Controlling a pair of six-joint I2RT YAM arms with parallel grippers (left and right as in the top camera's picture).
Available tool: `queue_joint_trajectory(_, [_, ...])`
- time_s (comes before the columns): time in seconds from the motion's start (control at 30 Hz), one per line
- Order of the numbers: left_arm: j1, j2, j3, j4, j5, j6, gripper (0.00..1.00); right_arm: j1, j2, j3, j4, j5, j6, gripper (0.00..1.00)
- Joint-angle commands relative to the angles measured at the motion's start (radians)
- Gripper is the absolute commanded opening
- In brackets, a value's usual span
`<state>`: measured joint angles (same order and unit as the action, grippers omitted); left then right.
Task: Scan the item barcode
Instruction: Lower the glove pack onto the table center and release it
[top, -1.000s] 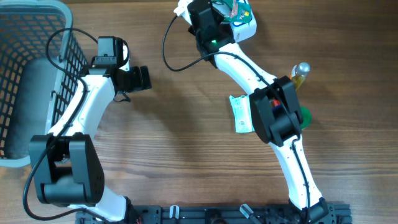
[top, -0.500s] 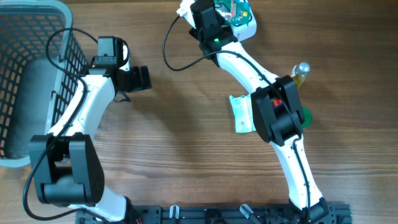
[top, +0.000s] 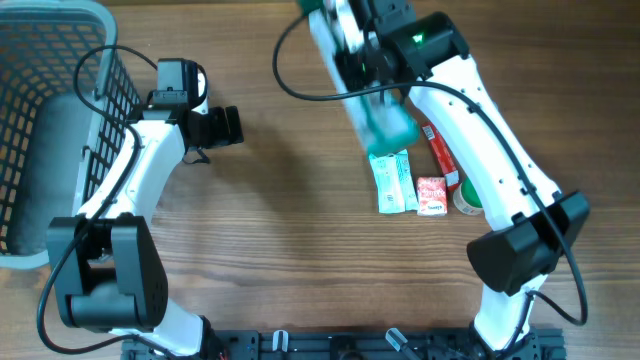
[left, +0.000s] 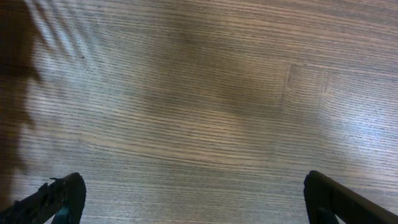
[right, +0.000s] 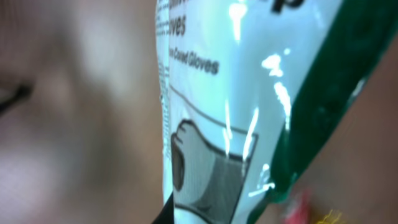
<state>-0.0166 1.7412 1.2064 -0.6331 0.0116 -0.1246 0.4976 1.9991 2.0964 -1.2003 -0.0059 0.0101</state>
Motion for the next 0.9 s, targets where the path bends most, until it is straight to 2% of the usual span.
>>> queue_joint_trajectory(0.0, [0.004, -0.007, 0.005, 0.000, -0.010, 0.006, 1.00, -0.002, 0.026, -0.040, -0.159, -0.202, 0.127, 0.05])
queue_joint_trajectory(0.1, [0.004, -0.007, 0.005, 0.001, -0.010, 0.006, 1.00, -0.002, 0.026, -0.093, -0.200, -0.202, 0.159, 0.05])
queue_joint_trajectory(0.23, [0.004, -0.007, 0.005, 0.001, -0.010, 0.006, 1.00, -0.002, 0.026, -0.186, -0.190, -0.201, 0.286, 0.09])
queue_joint_trajectory(0.3, [0.004, -0.007, 0.005, 0.001, -0.010, 0.006, 1.00, -0.002, 0.026, -0.225, -0.164, -0.201, 0.289, 0.15])
queue_joint_trajectory(0.33, [0.004, -0.007, 0.005, 0.001, -0.010, 0.006, 1.00, -0.002, 0.026, -0.245, -0.153, -0.202, 0.289, 0.23])
queue_joint_trajectory(0.43, [0.004, -0.007, 0.005, 0.001, -0.009, 0.006, 1.00, -0.002, 0.026, -0.294, -0.140, -0.201, 0.288, 0.80])
queue_joint_trajectory(0.47, [0.004, -0.007, 0.005, 0.001, -0.010, 0.006, 1.00, -0.002, 0.026, -0.303, -0.134, -0.201, 0.288, 0.92])
queue_joint_trajectory(0.5, [0.004, -0.007, 0.005, 0.001, -0.010, 0.006, 1.00, -0.002, 0.026, -0.312, -0.124, -0.201, 0.289, 0.99])
queue_joint_trajectory(0.73, [0.004, -0.007, 0.005, 0.001, -0.010, 0.006, 1.00, -0.002, 0.026, -0.321, -0.060, -0.202, 0.287, 1.00])
queue_joint_trajectory(0.87, [0.004, -0.007, 0.005, 0.001, -0.010, 0.006, 1.00, -0.002, 0.026, -0.321, 0.103, -0.202, 0.287, 1.00])
